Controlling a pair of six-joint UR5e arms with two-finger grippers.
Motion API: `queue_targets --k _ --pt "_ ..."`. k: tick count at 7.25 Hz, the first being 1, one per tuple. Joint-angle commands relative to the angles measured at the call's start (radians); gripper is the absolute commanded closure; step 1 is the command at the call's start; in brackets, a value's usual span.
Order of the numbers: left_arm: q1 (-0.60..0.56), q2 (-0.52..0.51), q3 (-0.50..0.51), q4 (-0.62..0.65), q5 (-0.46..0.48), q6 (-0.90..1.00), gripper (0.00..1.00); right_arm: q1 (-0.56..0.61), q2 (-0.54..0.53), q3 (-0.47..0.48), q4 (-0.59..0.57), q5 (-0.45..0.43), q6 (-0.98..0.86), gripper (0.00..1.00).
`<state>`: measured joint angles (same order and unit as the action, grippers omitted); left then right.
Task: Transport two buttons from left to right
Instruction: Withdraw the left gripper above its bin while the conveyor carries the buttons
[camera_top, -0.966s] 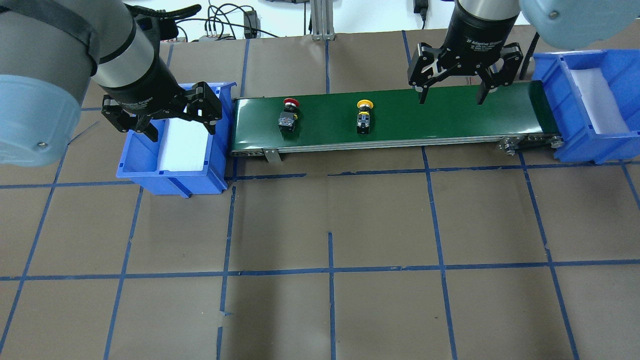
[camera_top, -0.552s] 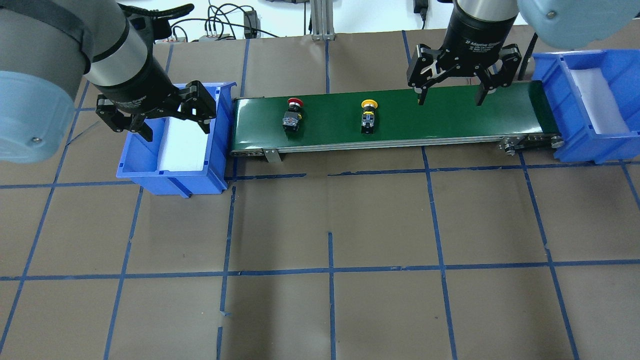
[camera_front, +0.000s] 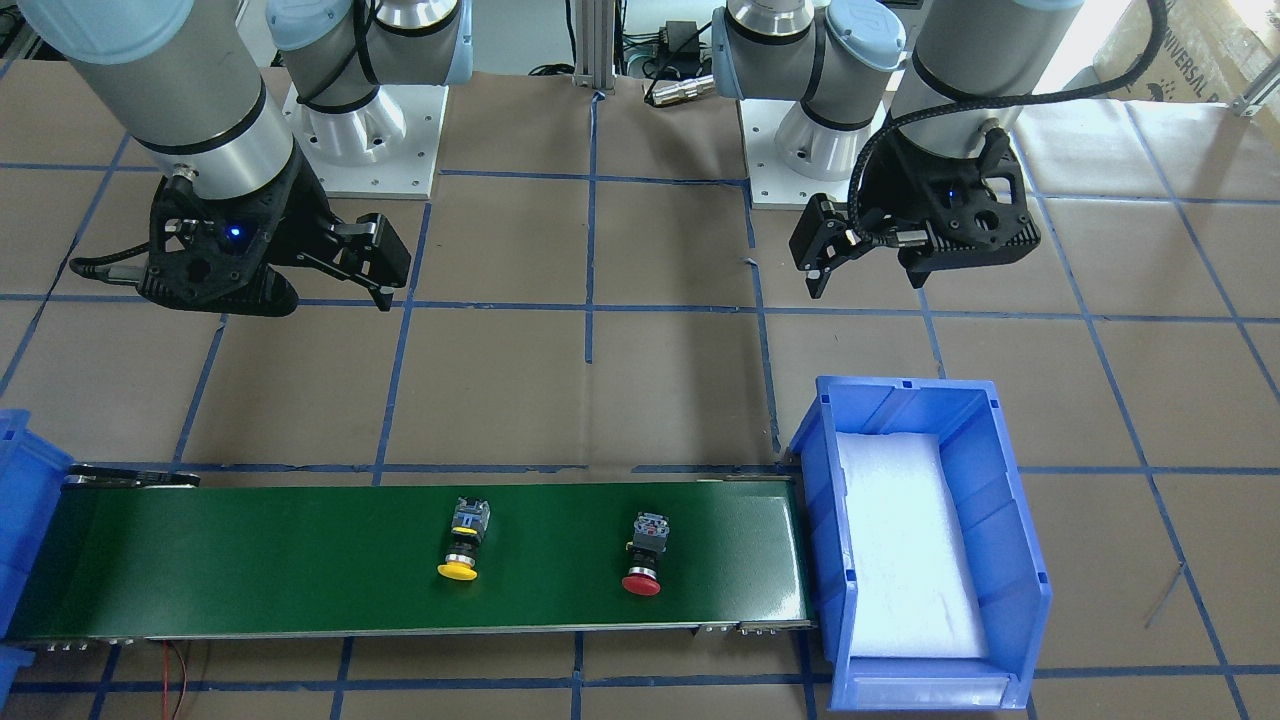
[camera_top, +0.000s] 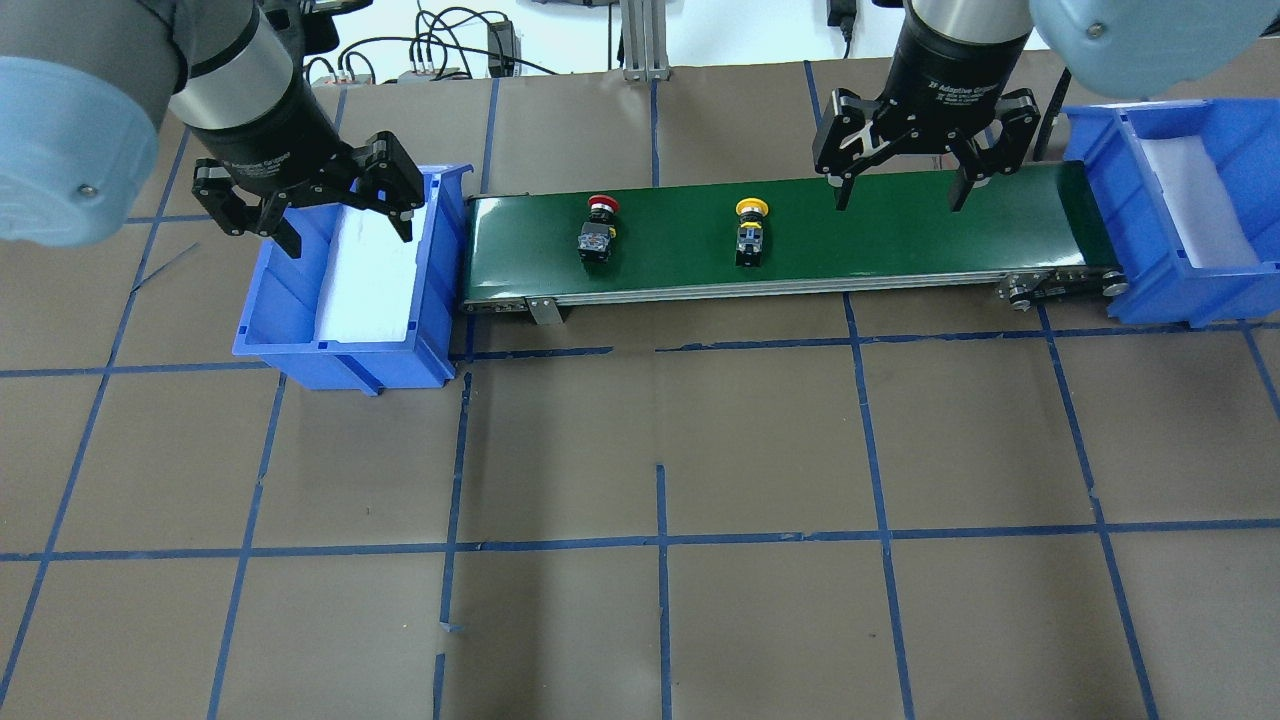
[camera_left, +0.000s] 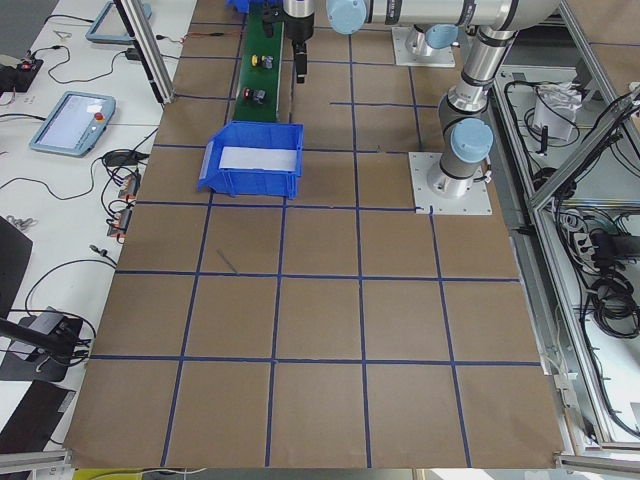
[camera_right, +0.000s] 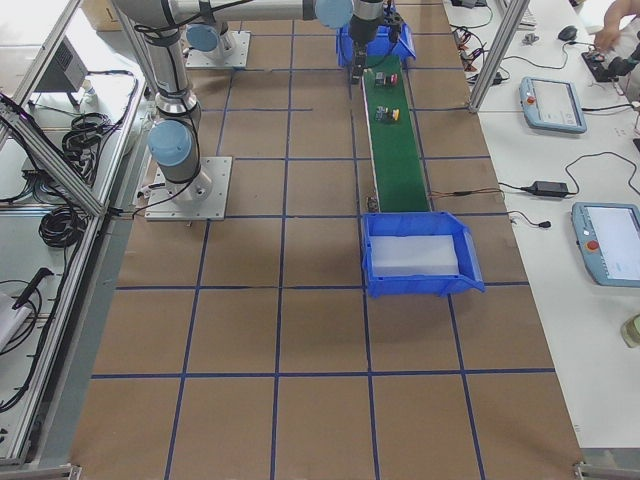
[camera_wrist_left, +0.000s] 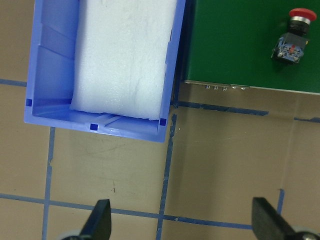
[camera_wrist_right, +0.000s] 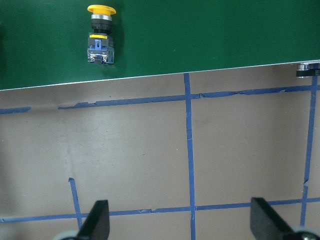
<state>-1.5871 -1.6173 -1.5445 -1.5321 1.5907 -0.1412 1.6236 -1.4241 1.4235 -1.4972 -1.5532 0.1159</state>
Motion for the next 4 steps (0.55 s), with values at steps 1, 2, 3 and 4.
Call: queue_targets --k 1,2,3,4 --pt "-0.008 -0.018 0.037 -0.036 0.005 0.003 0.0 -0.002 0.001 0.002 0.006 -0.005 0.001 0.0" --pt "-0.004 -0.024 0.038 -0.03 0.005 0.005 0.0 -0.001 0.001 -0.003 -0.001 -0.007 -0.002 0.0" --pt "-0.007 -0.038 0.037 -0.025 0.005 0.005 0.0 -0.002 0.001 0.0 0.002 -0.005 -0.002 0.0" --pt "-0.007 -0.039 0.038 -0.022 0.005 0.006 0.0 -0.001 0.001 0.0 0.002 -0.007 -0.001 0.0"
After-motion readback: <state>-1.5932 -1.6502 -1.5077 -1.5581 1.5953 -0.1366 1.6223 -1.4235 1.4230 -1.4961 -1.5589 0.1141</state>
